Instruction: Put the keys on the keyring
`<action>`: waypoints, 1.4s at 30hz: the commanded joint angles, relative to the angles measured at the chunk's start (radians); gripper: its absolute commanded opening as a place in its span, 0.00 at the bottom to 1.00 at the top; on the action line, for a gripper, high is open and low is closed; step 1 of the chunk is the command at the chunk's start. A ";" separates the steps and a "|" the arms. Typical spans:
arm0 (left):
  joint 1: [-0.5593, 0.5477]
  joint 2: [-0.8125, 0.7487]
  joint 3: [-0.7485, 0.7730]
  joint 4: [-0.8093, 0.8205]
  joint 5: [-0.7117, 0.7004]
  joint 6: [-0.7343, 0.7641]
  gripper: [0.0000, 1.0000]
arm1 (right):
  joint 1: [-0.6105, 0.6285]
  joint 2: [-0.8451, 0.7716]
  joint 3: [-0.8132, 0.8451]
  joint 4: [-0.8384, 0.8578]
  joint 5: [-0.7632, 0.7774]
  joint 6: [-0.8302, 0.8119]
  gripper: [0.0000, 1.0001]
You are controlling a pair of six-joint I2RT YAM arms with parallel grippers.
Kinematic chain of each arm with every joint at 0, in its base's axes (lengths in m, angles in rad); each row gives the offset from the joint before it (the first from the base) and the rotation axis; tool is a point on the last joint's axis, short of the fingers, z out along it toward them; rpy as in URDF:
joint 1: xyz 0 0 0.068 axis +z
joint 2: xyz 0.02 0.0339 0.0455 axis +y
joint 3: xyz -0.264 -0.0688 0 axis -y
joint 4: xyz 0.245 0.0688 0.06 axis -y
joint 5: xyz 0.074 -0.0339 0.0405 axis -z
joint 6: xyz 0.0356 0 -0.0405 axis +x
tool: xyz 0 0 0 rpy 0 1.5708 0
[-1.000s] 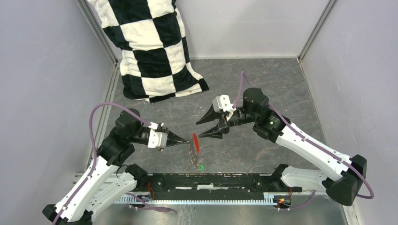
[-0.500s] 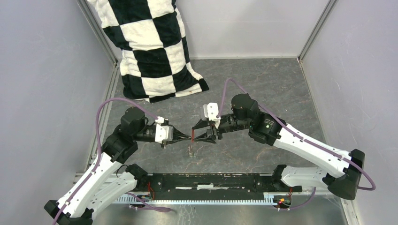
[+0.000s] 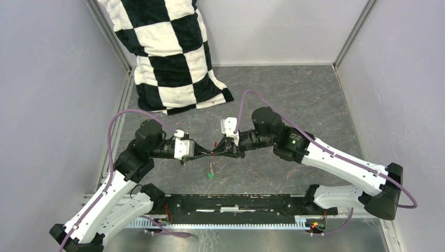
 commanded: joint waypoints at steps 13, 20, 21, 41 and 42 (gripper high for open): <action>0.002 -0.021 0.013 0.054 -0.045 -0.070 0.48 | 0.022 -0.103 -0.092 0.198 0.080 0.019 0.01; 0.002 -0.061 -0.025 0.111 -0.086 -0.144 0.58 | 0.023 -0.180 -0.227 0.369 0.056 0.110 0.01; 0.002 -0.061 -0.027 0.113 -0.078 -0.157 0.56 | 0.022 -0.180 -0.231 0.376 0.054 0.118 0.01; 0.002 -0.076 -0.079 0.151 0.025 -0.255 0.31 | 0.021 -0.155 -0.288 0.526 0.037 0.213 0.01; 0.002 -0.074 -0.080 0.154 0.025 -0.254 0.31 | 0.022 -0.153 -0.286 0.527 0.034 0.213 0.01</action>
